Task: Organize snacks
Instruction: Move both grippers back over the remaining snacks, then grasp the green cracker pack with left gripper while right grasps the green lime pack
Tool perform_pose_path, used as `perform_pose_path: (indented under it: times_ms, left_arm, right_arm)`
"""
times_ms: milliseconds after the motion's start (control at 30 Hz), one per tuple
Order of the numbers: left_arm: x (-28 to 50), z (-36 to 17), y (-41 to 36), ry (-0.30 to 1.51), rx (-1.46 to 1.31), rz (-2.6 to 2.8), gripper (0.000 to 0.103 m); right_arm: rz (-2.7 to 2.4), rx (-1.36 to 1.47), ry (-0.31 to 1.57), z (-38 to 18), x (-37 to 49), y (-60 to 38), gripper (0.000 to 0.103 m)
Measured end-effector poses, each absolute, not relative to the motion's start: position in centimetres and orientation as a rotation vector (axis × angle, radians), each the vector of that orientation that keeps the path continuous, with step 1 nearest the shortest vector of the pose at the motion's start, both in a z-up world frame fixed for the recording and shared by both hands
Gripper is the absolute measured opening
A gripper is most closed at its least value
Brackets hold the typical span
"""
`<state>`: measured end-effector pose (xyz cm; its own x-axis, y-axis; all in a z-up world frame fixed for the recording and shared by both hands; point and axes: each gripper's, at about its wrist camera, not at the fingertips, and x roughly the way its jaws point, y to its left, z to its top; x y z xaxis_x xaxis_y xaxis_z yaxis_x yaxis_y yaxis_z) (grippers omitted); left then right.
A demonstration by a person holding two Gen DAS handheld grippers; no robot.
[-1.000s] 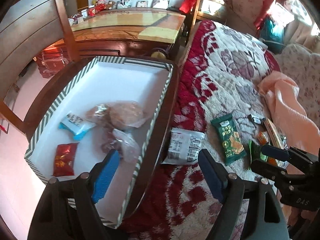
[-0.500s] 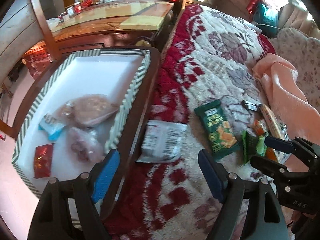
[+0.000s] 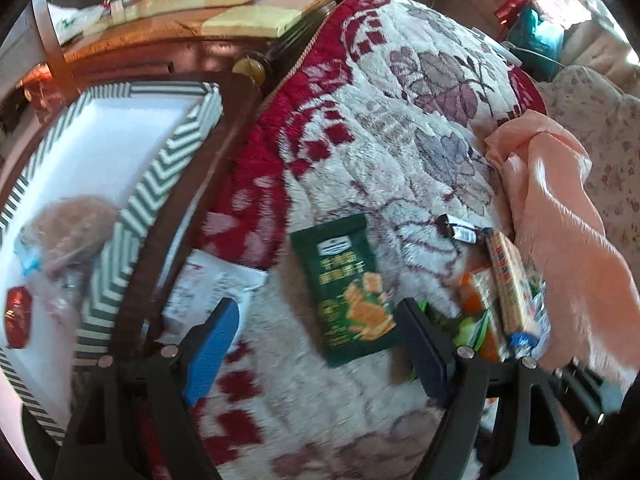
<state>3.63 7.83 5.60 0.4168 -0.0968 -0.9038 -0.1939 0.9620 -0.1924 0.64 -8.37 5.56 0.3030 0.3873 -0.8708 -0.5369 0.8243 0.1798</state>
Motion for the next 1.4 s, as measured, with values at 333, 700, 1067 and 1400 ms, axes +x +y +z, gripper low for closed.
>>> perform_pose_path:
  times_ms: [333, 700, 1067, 1400]
  left_arm:
    - [5.6, 3.3, 6.3, 1.219, -0.365, 0.110, 0.083]
    - [6.5, 1.8, 6.4, 1.242, -0.400, 0.107, 0.069]
    - [5.4, 3.6, 7.4, 1.181, -0.368, 0.019, 0.046]
    - [4.3, 4.7, 8.5, 1.165, -0.340, -0.001, 0.046]
  right_arm:
    - [0.604, -0.124, 1.118, 5.0, 1.1, -9.8, 0.059]
    - [0.613, -0.111, 1.131, 4.4, 1.5, -9.9, 0.059]
    - [0.588, -0.176, 1.132, 3.4, 2.0, -7.9, 0.059]
    - [0.680, -0.467, 1.084, 4.1, 2.6, -6.1, 0.066]
